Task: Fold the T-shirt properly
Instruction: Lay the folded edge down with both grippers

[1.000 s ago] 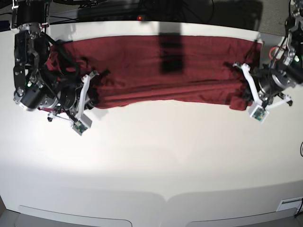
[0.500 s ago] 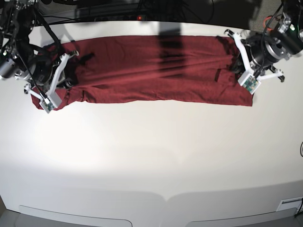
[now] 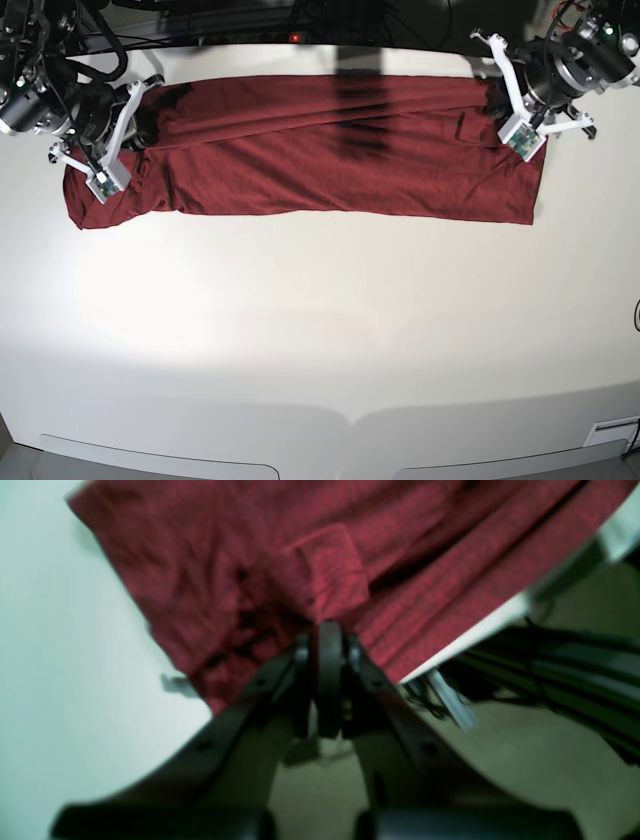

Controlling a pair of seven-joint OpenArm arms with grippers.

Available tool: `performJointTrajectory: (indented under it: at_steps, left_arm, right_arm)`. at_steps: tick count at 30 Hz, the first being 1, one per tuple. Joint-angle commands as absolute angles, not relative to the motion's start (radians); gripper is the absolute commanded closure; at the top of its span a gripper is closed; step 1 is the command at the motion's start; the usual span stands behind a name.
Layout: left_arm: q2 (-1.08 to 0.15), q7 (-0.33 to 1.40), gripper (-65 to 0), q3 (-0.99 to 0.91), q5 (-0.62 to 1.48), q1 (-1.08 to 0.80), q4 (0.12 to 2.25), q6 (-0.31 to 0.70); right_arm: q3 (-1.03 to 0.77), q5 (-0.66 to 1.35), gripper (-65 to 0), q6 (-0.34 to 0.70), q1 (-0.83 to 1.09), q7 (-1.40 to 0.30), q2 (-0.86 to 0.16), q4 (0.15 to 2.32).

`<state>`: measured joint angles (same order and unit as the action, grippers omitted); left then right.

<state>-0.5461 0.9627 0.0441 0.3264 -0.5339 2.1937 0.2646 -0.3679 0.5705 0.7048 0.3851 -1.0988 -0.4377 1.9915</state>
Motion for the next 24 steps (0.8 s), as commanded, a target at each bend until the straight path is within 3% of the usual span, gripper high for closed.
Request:
performJointTrajectory:
  at_steps: [1,4,10,19,24]
  left_arm:
    - [-0.56,0.949,0.0,0.034,0.282,-0.53,2.207,0.257]
    - [-0.56,0.89,0.0,0.034,0.213,-0.521,2.207,0.25]
    - [-0.542,0.834,0.0,0.034,0.128,-0.44,2.15,0.139]
    - [-0.318,0.82,0.0,0.034,0.09,-0.353,1.911,0.093]
    - [-0.277,0.81,0.0,0.034,0.041,-0.349,1.907,0.051]
  right_arm:
    - [-0.381,0.531,0.0,0.698,0.38,-1.077,-0.457,2.006]
    - [-0.381,0.527,0.0,0.698,0.38,-1.026,-0.456,2.004]
    - [-0.379,0.527,0.0,0.698,0.38,-0.984,-0.449,1.951]
    - [-0.379,0.527,0.0,0.698,0.379,-0.941,-0.355,1.878]
    - [-0.379,0.526,0.0,0.698,0.377,-0.937,-0.296,1.878]
